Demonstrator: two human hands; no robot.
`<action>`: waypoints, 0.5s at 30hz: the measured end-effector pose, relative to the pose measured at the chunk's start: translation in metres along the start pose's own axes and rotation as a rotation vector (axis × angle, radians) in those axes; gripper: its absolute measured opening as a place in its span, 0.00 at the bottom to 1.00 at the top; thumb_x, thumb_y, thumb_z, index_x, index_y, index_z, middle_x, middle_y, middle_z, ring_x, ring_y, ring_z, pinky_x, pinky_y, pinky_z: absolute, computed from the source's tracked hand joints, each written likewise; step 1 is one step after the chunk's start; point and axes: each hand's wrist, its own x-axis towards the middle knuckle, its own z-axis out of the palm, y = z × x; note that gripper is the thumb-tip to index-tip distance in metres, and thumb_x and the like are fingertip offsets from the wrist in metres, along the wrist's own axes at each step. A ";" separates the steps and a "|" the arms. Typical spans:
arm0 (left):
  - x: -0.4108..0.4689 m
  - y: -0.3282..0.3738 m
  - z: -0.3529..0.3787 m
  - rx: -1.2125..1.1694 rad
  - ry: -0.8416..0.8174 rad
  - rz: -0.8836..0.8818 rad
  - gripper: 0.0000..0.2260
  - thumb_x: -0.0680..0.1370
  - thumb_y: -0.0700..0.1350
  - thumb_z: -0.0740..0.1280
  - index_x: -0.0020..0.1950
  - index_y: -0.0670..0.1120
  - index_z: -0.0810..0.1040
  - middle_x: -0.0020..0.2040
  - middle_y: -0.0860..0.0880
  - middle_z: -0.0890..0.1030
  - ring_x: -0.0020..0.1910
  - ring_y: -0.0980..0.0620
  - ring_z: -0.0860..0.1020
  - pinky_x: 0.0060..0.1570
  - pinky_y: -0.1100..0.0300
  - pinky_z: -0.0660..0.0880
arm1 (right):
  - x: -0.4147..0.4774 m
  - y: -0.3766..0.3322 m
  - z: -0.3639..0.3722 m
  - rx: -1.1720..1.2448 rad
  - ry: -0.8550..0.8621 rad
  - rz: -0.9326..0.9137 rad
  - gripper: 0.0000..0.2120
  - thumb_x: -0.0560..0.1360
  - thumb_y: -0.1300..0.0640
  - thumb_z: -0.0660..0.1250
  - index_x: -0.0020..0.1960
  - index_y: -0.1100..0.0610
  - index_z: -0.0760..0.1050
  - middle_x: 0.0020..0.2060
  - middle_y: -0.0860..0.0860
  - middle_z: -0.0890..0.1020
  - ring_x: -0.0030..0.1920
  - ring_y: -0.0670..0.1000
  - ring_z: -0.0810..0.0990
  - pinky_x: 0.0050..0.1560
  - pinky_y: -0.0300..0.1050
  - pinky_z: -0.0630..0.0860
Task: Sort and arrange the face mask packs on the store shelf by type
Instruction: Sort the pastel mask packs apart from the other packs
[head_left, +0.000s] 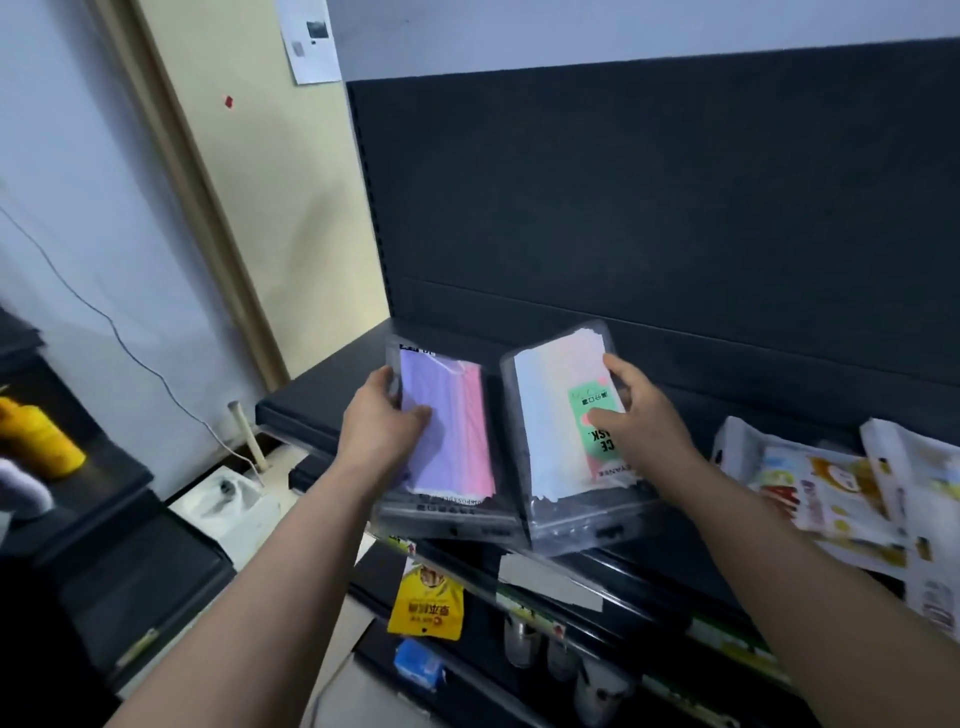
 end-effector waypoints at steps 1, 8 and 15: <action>0.011 -0.002 -0.002 0.011 -0.002 -0.002 0.24 0.75 0.42 0.68 0.70 0.46 0.67 0.62 0.48 0.76 0.52 0.42 0.79 0.43 0.46 0.81 | 0.007 -0.003 0.008 -0.003 0.000 0.008 0.33 0.70 0.57 0.67 0.71 0.40 0.60 0.61 0.50 0.77 0.52 0.53 0.81 0.54 0.55 0.78; 0.100 -0.007 0.003 0.056 -0.038 -0.034 0.27 0.75 0.40 0.67 0.73 0.47 0.65 0.64 0.46 0.76 0.50 0.40 0.79 0.33 0.47 0.81 | 0.068 -0.015 0.041 0.035 0.015 0.029 0.32 0.70 0.59 0.68 0.69 0.39 0.64 0.55 0.48 0.80 0.50 0.50 0.81 0.53 0.56 0.79; 0.174 -0.021 0.001 0.217 -0.127 -0.013 0.29 0.74 0.40 0.67 0.75 0.47 0.63 0.65 0.45 0.76 0.54 0.42 0.78 0.45 0.49 0.81 | 0.110 -0.019 0.071 0.063 -0.029 0.080 0.32 0.69 0.57 0.70 0.67 0.34 0.63 0.57 0.48 0.78 0.51 0.52 0.81 0.54 0.57 0.78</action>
